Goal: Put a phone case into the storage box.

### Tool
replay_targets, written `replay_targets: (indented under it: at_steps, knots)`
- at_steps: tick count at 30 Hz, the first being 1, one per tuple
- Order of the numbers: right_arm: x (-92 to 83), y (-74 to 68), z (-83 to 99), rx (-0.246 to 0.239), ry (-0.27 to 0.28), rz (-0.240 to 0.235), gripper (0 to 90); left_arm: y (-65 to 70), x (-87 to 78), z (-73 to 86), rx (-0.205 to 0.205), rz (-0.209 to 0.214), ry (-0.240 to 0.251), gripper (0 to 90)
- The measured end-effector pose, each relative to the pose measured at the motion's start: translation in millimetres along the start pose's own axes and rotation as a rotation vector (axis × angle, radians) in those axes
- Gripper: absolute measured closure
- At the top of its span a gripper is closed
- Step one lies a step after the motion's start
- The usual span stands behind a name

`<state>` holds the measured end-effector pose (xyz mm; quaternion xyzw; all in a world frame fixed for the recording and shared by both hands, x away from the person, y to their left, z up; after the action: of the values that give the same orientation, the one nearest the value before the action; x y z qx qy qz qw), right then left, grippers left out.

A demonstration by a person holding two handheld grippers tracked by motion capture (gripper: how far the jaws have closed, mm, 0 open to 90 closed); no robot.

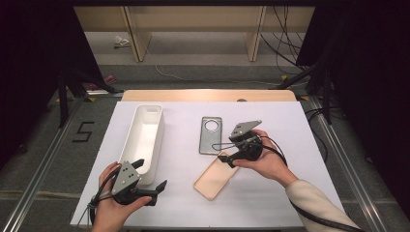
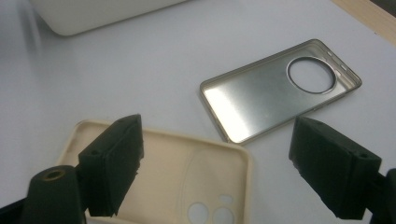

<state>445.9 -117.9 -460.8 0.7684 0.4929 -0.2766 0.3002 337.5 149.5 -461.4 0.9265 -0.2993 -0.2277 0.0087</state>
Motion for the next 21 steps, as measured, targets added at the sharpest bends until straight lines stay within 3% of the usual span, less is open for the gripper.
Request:
replay_targets:
  at_steps: [8, 13, 21]
  knots:
    - [33.2, 4.5, -17.7, -0.131, -0.124, -0.024, 20.5, -1.4, 6.3, 1.4, 0.017, 0.002, -0.006, 2.8]
    - [52.5, 4.7, -25.0, -0.164, -0.175, -0.042, 20.8, -6.6, 10.8, 1.0, 0.02, -0.002, -0.002, 2.8]
    - [69.1, 5.8, -21.9, -0.215, -0.265, -0.047, 23.6, -10.5, 16.2, 0.0, 0.026, -0.005, 0.0, 3.1]
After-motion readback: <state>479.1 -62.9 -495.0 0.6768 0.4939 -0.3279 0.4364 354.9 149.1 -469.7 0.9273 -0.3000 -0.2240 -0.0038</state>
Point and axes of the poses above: each handheld gripper's, and its own axes: x roughly forward along the jaws, z roughly out of its underside, y roughly to its right, the point moved 7 cm from there along x, roughly forward along the jaws, and after that the axes turned 13 degrees about -x, right-handed, at the moved point
